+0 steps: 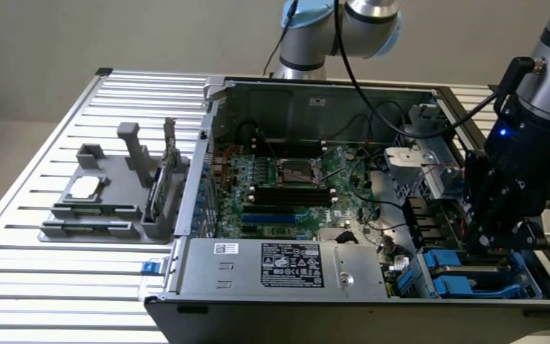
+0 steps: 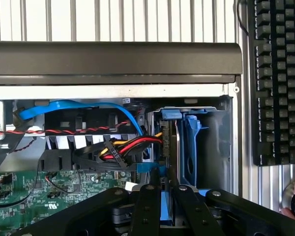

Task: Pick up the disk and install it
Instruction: 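Insert the second disk wire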

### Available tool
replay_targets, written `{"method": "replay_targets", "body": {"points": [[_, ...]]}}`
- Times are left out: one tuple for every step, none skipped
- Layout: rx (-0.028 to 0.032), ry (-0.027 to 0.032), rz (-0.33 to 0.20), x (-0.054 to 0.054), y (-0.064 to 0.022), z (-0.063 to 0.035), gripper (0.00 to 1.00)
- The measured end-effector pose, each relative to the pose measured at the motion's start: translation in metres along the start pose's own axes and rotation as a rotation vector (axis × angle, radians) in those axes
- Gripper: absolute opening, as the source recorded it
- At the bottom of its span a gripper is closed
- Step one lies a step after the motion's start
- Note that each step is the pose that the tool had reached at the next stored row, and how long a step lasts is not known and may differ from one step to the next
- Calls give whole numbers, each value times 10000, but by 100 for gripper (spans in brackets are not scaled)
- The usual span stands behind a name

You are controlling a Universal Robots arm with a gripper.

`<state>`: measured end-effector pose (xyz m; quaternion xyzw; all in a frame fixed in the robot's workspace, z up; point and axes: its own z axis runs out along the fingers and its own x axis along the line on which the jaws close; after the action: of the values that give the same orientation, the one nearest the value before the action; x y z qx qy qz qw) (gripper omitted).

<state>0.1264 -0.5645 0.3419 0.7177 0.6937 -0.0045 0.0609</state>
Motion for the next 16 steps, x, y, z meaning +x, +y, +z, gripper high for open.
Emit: {"method": "replay_targets", "body": {"points": [[3,-1,4,-2,0,0,16],[5,-2,9,-5,0,1,16],[6,-2,13,-7,0,2,16],[9,-1,18,-10,0,3,16],[10,-3,24,-13,0,4,16],[11,-4,30,-16,0,5,16],[12,-2,37,-17,0,8,16],[13,-4,43,-18,0,9,16],[13,-4,49,-19,0,11,16],[14,-7,51,-20,0,13,16],[14,-6,54,-20,0,16,16],[14,-6,55,-20,0,19,16],[15,-7,56,-20,0,21,16],[15,-6,57,-21,0,24,16],[15,-7,57,-21,0,25,16],[16,-6,58,-21,1,28,16]]}}
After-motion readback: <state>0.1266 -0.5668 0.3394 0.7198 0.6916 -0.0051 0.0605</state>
